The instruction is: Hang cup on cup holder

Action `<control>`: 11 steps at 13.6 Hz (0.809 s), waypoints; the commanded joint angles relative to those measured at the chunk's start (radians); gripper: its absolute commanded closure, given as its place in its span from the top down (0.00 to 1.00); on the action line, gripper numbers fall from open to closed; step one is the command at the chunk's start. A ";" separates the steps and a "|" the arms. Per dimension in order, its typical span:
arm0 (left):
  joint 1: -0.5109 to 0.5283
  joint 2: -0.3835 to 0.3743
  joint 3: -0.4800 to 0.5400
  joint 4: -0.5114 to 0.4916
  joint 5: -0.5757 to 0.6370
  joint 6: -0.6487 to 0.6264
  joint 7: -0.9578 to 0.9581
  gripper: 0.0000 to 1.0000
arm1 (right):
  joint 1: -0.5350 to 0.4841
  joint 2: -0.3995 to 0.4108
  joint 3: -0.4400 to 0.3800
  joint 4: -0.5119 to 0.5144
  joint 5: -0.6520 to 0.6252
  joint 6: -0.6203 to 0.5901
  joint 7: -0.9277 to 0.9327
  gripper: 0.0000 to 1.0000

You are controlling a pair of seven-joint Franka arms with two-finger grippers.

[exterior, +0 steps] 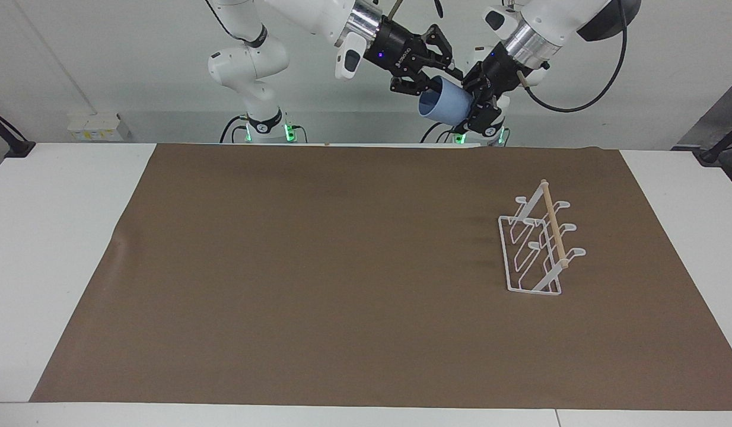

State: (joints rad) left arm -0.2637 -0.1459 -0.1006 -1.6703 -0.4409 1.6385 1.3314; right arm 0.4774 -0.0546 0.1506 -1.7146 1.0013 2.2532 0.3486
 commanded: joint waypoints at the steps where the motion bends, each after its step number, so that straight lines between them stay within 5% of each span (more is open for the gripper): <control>1: -0.011 -0.020 0.007 -0.028 0.059 0.041 -0.023 0.00 | -0.003 -0.014 0.000 -0.017 0.025 -0.001 0.015 0.81; 7: -0.012 -0.023 0.005 -0.045 0.250 0.058 -0.052 0.00 | -0.019 -0.008 -0.005 -0.013 -0.012 -0.009 -0.013 0.82; 11: -0.022 -0.023 -0.014 -0.051 0.535 0.038 -0.054 0.00 | -0.127 0.008 -0.005 0.035 -0.254 -0.176 -0.054 0.82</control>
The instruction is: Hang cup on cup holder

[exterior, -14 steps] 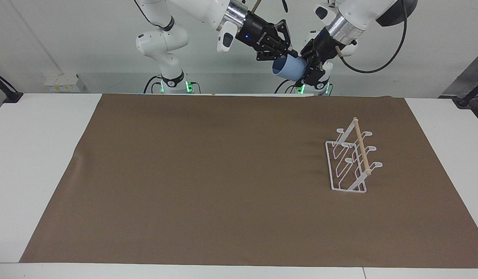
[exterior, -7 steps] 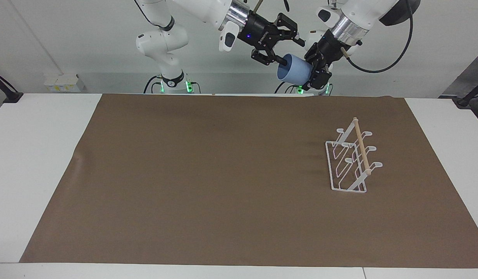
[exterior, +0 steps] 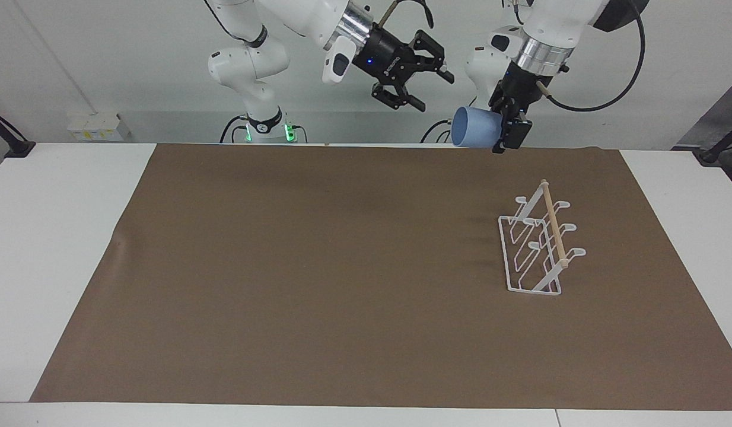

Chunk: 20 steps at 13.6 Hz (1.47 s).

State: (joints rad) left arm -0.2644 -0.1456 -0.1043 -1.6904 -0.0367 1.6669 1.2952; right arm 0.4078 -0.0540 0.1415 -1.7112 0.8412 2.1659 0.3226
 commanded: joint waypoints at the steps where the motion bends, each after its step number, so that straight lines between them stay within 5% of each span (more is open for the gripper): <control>1: -0.032 -0.025 -0.026 -0.040 0.212 0.007 -0.017 0.00 | -0.075 0.013 0.003 0.041 -0.178 -0.127 -0.028 0.81; 8: -0.032 -0.023 -0.031 -0.130 0.567 0.096 -0.062 0.00 | -0.150 0.007 -0.003 0.045 -0.738 -0.300 -0.027 0.80; 13: -0.033 0.040 -0.031 -0.167 0.725 0.108 -0.200 0.00 | -0.274 -0.001 -0.003 0.044 -0.769 -0.431 -0.042 0.80; 20: -0.035 0.133 -0.032 -0.241 0.980 0.212 -0.341 0.00 | -0.316 -0.026 -0.002 0.013 -0.841 -0.500 -0.037 0.80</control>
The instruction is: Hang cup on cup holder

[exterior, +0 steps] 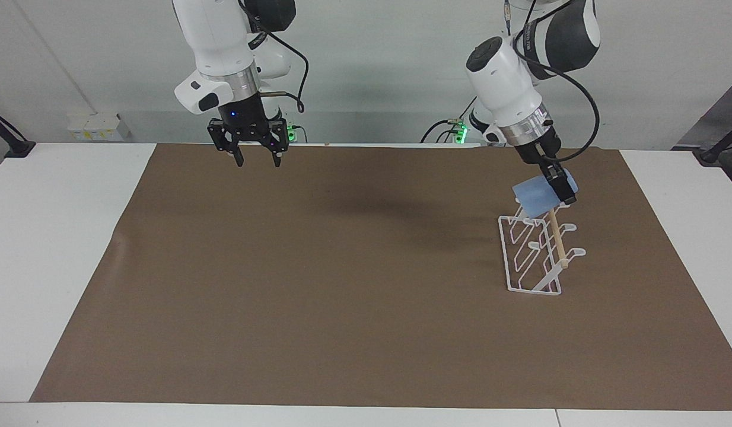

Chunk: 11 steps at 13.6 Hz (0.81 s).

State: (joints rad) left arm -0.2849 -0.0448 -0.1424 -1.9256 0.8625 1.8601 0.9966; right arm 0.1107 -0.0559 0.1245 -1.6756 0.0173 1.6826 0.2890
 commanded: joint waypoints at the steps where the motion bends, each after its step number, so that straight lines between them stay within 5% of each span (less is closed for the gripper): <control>1: -0.039 0.048 0.006 -0.007 0.134 0.007 -0.047 0.00 | -0.019 -0.031 0.015 -0.038 -0.019 -0.017 0.001 0.80; 4: -0.060 0.084 0.007 -0.015 0.252 0.004 -0.047 0.00 | -0.054 -0.045 0.015 -0.073 -0.005 -0.004 -0.007 0.83; 7: -0.069 0.138 0.007 -0.016 0.326 -0.051 -0.064 0.00 | -0.058 -0.045 0.014 -0.072 -0.004 -0.012 -0.010 1.00; 11: -0.097 0.213 0.007 -0.010 0.426 -0.153 -0.151 0.00 | -0.075 -0.044 0.015 -0.070 -0.002 -0.001 -0.008 1.00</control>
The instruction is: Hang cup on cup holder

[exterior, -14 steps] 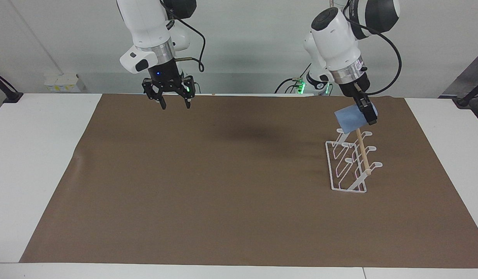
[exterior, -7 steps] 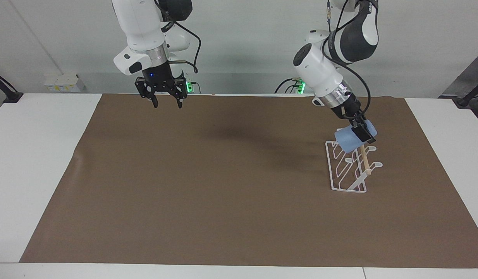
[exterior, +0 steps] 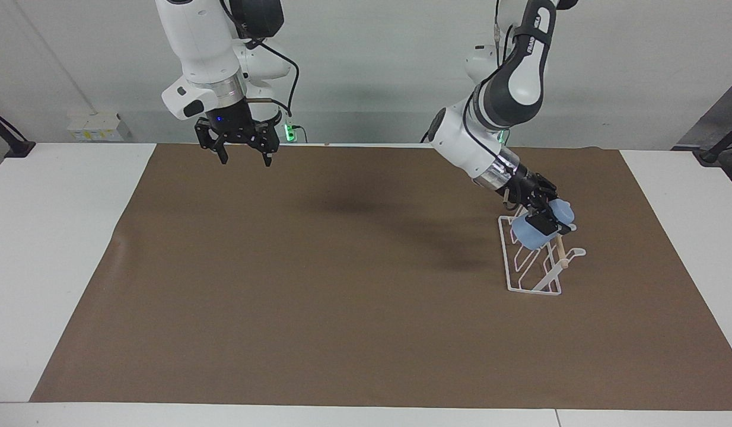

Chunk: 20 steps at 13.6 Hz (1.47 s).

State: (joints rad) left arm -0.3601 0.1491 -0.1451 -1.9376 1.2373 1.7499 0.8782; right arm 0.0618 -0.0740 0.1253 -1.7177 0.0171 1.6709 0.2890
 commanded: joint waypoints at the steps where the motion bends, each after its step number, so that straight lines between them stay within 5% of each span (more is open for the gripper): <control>1: -0.019 0.026 0.010 0.002 0.077 -0.065 -0.033 0.00 | -0.027 -0.026 0.014 -0.026 -0.002 0.010 -0.008 1.00; 7: -0.020 0.038 0.010 -0.032 0.094 -0.086 -0.033 0.00 | -0.082 -0.023 0.013 -0.023 0.003 -0.003 -0.007 1.00; 8: -0.020 0.038 0.010 -0.031 0.094 -0.084 -0.033 0.31 | -0.091 -0.021 0.013 -0.022 0.001 0.001 -0.007 1.00; 9: -0.022 0.038 0.009 -0.031 0.093 -0.084 -0.033 0.99 | -0.099 -0.021 0.013 -0.022 0.003 -0.002 -0.007 1.00; 15: -0.051 0.034 0.007 -0.021 0.048 -0.133 -0.103 1.00 | -0.103 -0.021 0.013 -0.022 0.003 -0.002 -0.007 1.00; 20: -0.030 -0.040 0.016 0.046 -0.204 -0.127 -0.399 1.00 | -0.103 -0.021 0.014 -0.022 0.001 -0.002 -0.007 1.00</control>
State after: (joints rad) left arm -0.3973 0.1580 -0.1389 -1.9155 1.1305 1.6324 0.5769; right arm -0.0238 -0.0747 0.1259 -1.7189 0.0171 1.6709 0.2890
